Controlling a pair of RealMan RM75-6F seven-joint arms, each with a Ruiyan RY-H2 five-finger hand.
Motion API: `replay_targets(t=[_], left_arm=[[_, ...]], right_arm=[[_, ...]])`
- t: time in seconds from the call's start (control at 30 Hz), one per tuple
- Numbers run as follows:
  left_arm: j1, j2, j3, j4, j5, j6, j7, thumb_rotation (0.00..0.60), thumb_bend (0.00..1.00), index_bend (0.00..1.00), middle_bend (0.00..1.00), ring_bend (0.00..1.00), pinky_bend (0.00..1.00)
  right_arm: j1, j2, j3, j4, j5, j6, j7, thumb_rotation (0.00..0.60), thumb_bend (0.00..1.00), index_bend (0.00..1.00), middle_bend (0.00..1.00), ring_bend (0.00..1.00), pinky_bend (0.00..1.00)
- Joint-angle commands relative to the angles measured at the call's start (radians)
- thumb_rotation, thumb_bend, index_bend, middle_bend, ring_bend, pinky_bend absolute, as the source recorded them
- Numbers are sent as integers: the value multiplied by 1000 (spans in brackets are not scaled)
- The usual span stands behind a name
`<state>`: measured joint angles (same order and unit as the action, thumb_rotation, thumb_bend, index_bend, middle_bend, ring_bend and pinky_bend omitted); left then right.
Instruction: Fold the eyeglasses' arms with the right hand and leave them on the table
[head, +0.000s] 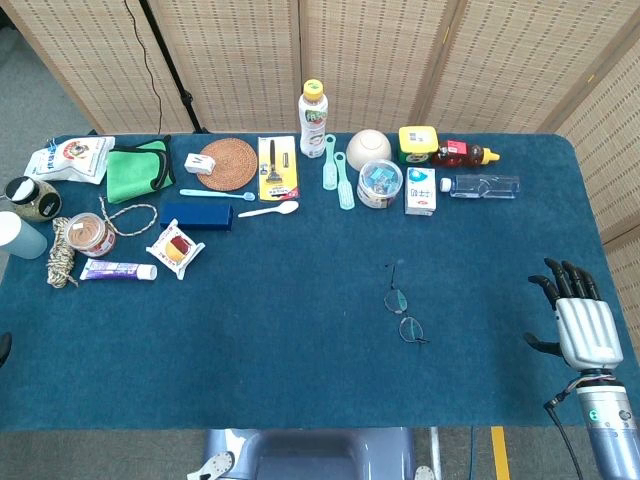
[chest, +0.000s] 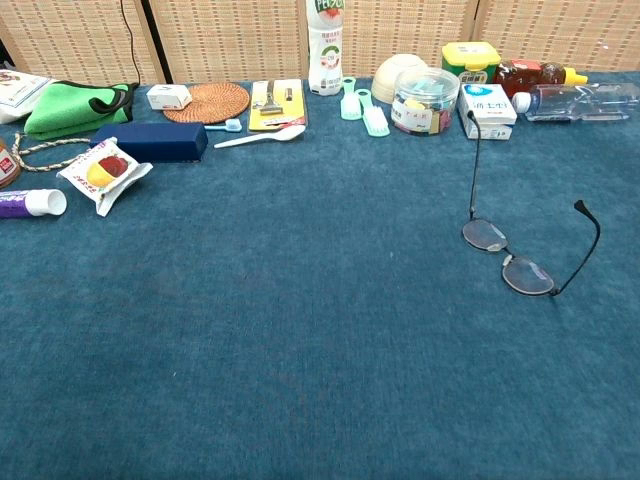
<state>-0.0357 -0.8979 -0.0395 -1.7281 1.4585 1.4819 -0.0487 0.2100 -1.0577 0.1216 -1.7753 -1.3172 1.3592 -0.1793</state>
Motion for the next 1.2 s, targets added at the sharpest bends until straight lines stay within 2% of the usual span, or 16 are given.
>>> replay_targets(t=[0.03, 0.33, 0.47, 0.6, 0.87, 1.03, 1.2], left_arm=[[-4, -2, 0, -6, 1, -4, 7, 564, 437, 90, 98, 102, 0], [-6, 5, -6, -28, 11, 12, 30, 565, 436, 90, 98, 102, 0], [-6, 11, -10, -33, 7, 17, 32, 565, 436, 90, 98, 102, 0], [-5, 19, -11, -34, 8, 23, 38, 564, 436, 90, 98, 102, 0], [-2, 31, -13, -39, 4, 30, 40, 566, 436, 90, 98, 102, 0], [-2, 32, -12, -42, 3, 29, 42, 565, 437, 90, 98, 102, 0], [-4, 33, -11, -44, 3, 26, 46, 565, 436, 90, 98, 102, 0]], right_arm=[[1, -1, 1, 6, 1, -5, 11, 600, 0, 229, 93, 47, 105], [0, 15, -6, 12, -18, -32, 93, 600, 0, 215, 84, 47, 138], [2, 29, -11, 8, -33, -55, 171, 600, 0, 205, 79, 47, 152], [29, 69, -28, -9, -68, -173, 426, 600, 0, 184, 66, 47, 180], [70, 64, -47, 31, -176, -252, 826, 600, 0, 113, 55, 46, 185], [108, 45, -64, 63, -236, -292, 1035, 600, 0, 91, 41, 33, 167], [144, 22, -78, 98, -277, -318, 1142, 600, 0, 90, 36, 28, 165]])
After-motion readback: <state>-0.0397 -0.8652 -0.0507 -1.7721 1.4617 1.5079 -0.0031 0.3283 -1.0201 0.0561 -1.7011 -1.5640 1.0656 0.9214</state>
